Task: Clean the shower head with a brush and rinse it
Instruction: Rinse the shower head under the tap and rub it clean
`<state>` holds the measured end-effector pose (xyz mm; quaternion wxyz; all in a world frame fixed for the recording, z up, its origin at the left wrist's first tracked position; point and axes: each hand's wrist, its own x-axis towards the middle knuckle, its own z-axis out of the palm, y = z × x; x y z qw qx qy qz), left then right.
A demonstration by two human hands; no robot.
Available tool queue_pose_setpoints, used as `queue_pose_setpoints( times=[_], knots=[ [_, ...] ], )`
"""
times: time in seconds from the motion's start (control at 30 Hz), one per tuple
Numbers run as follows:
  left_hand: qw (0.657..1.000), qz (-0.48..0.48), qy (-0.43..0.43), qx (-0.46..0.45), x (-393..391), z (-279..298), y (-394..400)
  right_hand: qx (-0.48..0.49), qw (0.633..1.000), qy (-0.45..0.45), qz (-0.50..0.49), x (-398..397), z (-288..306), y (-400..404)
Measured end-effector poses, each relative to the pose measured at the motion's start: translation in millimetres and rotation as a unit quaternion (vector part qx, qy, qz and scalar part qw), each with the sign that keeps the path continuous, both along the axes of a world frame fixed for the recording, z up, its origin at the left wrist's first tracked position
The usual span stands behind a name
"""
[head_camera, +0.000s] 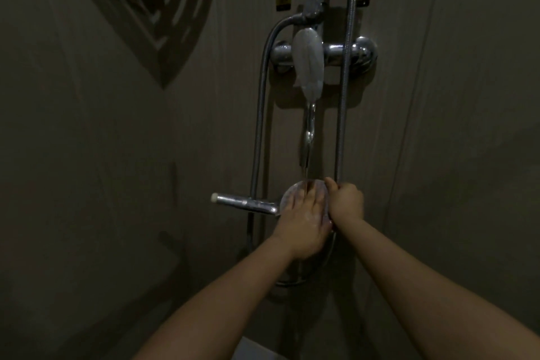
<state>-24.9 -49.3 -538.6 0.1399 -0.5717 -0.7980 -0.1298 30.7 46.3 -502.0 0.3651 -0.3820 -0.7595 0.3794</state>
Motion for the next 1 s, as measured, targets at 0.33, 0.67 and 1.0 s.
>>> queue_pose_setpoints(
  times=[0.33, 0.67, 1.0],
  knots=[
    [0.952, 0.195, -0.177, 0.153, -19.3, 33.2, 12.5, 0.022, 0.999, 0.005, 0.045, -4.5, 4.2, -22.1],
    [0.974, 0.204, -0.082, 0.047, -15.6, 33.1, 14.0, 0.035, 0.982, -0.103, 0.152, -7.9, 11.4, -21.9],
    [0.978, 0.189, -0.036, 0.084, -14.1, 39.0, 18.6, 0.01, 0.993, -0.055, 0.101, -16.3, 12.3, -17.6]
  ],
)
